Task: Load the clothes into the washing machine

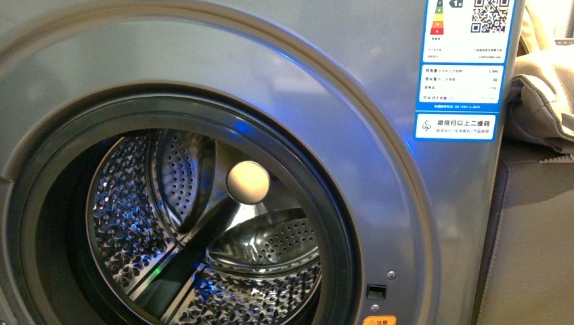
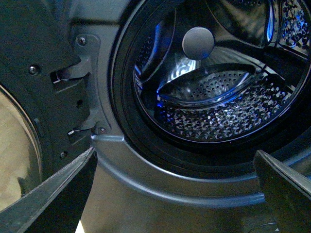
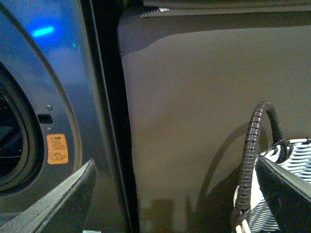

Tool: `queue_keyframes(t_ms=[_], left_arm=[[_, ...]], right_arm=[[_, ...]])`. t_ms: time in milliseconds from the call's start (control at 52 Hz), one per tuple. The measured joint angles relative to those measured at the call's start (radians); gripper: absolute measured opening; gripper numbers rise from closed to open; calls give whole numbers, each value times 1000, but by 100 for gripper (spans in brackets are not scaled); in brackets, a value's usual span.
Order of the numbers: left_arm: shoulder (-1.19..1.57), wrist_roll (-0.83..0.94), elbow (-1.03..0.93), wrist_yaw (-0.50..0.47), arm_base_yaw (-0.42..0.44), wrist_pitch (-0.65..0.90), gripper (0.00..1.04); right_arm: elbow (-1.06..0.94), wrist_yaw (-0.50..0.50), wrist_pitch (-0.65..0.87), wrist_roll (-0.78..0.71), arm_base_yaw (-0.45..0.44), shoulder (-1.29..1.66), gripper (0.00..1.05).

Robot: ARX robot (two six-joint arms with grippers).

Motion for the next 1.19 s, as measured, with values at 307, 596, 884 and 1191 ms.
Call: queue_keyframes(t_ms=[307,596,884,1191], left_arm=[[0,0,0,0,0,0,98],[0,0,0,0,0,0,98],[0,0,0,0,0,0,98],[0,0,0,-1,0,0,98]], right_arm=[[0,0,0,0,0,0,97],[0,0,0,0,0,0,97],[0,0,0,0,0,0,97],[-3,-581,436,117,-266,178,97]])
